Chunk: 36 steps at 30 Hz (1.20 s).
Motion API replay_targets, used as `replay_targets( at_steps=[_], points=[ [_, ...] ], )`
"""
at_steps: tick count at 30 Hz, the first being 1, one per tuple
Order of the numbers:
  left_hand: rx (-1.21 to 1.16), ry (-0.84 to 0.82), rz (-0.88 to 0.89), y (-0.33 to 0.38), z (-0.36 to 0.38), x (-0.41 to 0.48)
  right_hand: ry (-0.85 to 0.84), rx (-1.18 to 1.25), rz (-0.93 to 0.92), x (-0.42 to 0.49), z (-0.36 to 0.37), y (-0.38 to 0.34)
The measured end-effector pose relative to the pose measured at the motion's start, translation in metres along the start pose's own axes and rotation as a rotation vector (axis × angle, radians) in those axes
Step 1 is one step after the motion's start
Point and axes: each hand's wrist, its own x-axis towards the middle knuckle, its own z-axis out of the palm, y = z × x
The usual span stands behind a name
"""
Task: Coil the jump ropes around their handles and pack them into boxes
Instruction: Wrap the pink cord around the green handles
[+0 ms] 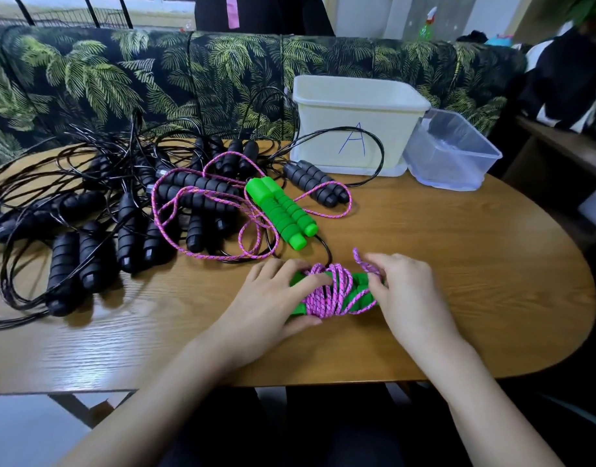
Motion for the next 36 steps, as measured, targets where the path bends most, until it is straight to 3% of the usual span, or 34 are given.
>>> replay_targets(
  at_steps=[3,8,13,18,22,24,27,30,33,36],
  points=[
    [0.042,-0.024,-0.016,0.003,0.001,0.002,-0.069,-0.141,-0.035,-0.004,-0.004,-0.005],
    [0.07,-0.029,-0.018,0.001,0.003,0.002,-0.168,-0.124,-0.097,0.001,-0.006,0.001],
    [0.082,-0.005,-0.011,0.002,0.003,0.001,-0.033,0.274,-0.022,0.001,-0.001,0.013],
    [0.086,0.034,-0.021,0.005,0.005,0.0,0.033,-0.21,-0.085,-0.008,0.003,0.005],
    [0.068,0.067,-0.018,0.006,0.009,-0.002,-0.014,-0.218,-0.194,-0.005,-0.004,-0.011],
    [0.063,0.077,-0.015,0.006,0.01,-0.002,-0.12,-0.189,-0.23,-0.001,-0.008,-0.007],
    [0.067,0.089,-0.007,0.006,0.01,-0.003,-0.147,-0.228,-0.416,0.003,-0.008,0.0],
    [0.076,0.092,0.002,0.006,0.01,-0.002,-0.106,-0.098,-0.451,0.007,0.004,0.01],
    [0.072,0.082,0.001,0.005,0.011,-0.002,-0.069,0.079,-0.32,0.011,0.008,0.013],
    [0.033,0.063,-0.007,0.005,0.012,-0.001,-0.168,0.206,-0.231,0.013,0.005,0.017]
  ],
)
